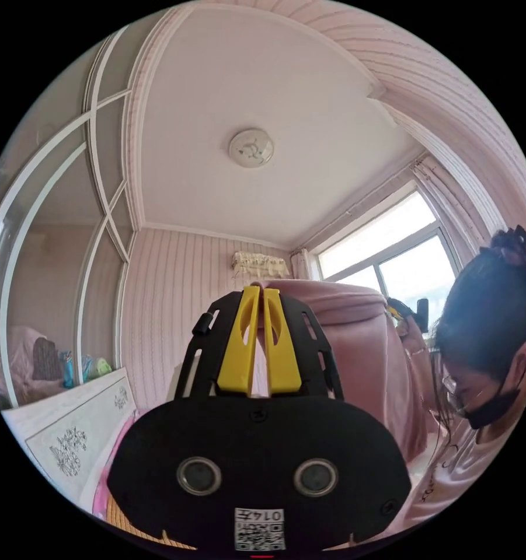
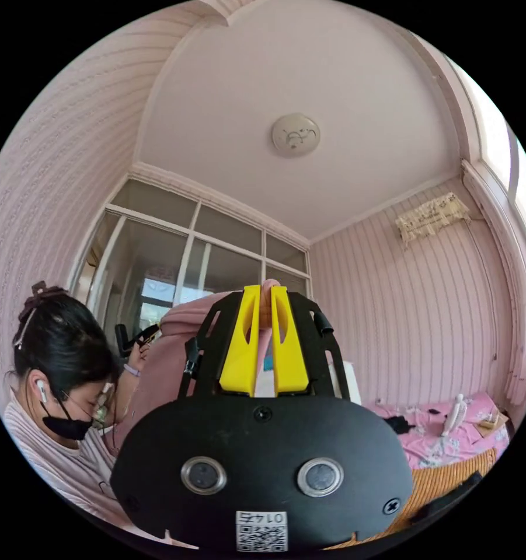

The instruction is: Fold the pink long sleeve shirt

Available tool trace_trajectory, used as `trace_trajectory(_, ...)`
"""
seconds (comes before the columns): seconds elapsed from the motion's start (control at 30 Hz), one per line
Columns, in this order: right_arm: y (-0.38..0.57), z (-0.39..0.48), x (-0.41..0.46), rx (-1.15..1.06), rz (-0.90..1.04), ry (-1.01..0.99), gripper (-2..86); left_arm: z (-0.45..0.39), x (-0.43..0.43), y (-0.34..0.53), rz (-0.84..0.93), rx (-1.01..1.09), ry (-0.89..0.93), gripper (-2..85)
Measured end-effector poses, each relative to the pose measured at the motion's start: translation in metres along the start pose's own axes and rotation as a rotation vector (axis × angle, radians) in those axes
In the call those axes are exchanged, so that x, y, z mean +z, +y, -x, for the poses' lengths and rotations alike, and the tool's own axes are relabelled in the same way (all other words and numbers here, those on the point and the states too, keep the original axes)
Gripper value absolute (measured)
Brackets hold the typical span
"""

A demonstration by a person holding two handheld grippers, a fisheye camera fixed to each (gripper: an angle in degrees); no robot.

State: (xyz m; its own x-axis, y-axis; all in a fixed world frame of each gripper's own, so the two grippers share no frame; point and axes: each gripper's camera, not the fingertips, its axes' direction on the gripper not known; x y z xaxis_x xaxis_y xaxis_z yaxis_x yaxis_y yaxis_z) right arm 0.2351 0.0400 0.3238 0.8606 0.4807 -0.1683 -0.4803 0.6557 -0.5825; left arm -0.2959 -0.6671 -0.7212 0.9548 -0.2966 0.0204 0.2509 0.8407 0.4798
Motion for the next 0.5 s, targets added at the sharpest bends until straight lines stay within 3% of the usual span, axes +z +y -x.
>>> trace_trajectory(0.13,0.084,-0.087,0.11,0.109,0.454,0.214,1.8,0.062,0.094,0.088,0.29,-0.177,-0.06,-1.0)
trace_trajectory(0.23,0.134,-0.141,0.164,0.204,0.585,0.267,1.6,0.101,0.173,0.17,0.526,-0.275,-0.159,-1.0)
trace_trajectory(0.33,0.103,-0.16,0.183,0.198,0.44,0.276,1.6,0.121,0.225,0.2,0.549,-0.356,-0.192,-1.0)
trace_trajectory(0.43,0.056,-0.14,0.183,0.037,0.225,0.296,1.8,0.121,0.246,0.164,0.387,-0.312,-0.183,-1.0)
trace_trajectory(0.5,0.049,-0.129,0.185,-0.036,0.182,0.293,2.0,0.117,0.254,0.149,0.313,-0.276,-0.172,-1.0)
